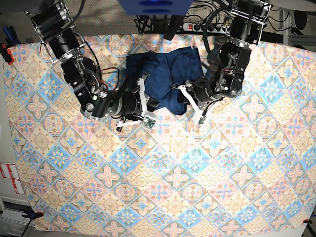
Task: Fold the T-shirt properly
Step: 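Grasp the navy bundle edges with both grippers from opposite sides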
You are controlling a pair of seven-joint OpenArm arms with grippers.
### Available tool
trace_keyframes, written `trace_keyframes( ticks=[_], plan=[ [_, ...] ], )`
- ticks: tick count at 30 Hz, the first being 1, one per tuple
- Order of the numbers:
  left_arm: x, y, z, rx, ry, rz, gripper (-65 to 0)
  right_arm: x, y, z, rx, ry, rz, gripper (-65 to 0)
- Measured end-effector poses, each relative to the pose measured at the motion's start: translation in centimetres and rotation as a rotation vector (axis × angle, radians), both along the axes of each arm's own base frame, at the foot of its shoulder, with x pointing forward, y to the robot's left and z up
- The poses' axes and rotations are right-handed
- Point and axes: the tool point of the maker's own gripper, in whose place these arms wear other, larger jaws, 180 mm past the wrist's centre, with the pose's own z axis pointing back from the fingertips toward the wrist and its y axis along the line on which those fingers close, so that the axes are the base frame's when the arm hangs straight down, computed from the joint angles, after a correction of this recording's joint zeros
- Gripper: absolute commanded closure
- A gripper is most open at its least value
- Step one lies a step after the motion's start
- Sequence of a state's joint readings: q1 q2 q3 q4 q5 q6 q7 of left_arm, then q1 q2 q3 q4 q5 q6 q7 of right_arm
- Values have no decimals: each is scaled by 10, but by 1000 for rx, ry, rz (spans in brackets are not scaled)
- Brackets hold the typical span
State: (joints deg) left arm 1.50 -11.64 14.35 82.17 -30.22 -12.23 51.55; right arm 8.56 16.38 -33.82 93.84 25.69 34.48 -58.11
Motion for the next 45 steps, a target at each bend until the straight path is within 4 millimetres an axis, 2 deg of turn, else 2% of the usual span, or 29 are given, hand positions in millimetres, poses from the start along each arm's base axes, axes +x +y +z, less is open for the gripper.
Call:
trace_keyframes(
  ticks=[4,9,16,19,21,24,27,31,34,41,45],
  plan=[
    [-11,-7,19,-21,-56,-21,-109,0,1,1,7,0,0,-90],
    [-18,-5,27,-23,-75,-21,-108,0,0,0,0,0,0,-90],
    [-30,33,39,-7,-98,95,-110,-1,1,-1,2,4,1,-90],
    [-34,40,45,-1,-114,118,-111,0,1,-1,0,4,1,-91],
    [-38,41,42,0,-103,118,-111,-1,1,-1,2,4,1,-91],
    [-47,42,26,1,-51,121,-121,-1,1,-1,3,5,1,-91],
    [-48,45,13,11,-10,127,-169,0,1,-1,3,4,1,-91],
    [-43,31,2,11,32,81,-230,-1,2,-1,6,5,3,-91],
    [-44,20,-1,2,40,51,-251,-1,1,-1,2,4,2,-90],
    [-35,2,5,-26,27,33,-244,-5,2,-4,4,15,2,-90],
    [-41,0,3,-31,40,31,-243,-5,2,-4,4,14,2,-90]
  ],
)
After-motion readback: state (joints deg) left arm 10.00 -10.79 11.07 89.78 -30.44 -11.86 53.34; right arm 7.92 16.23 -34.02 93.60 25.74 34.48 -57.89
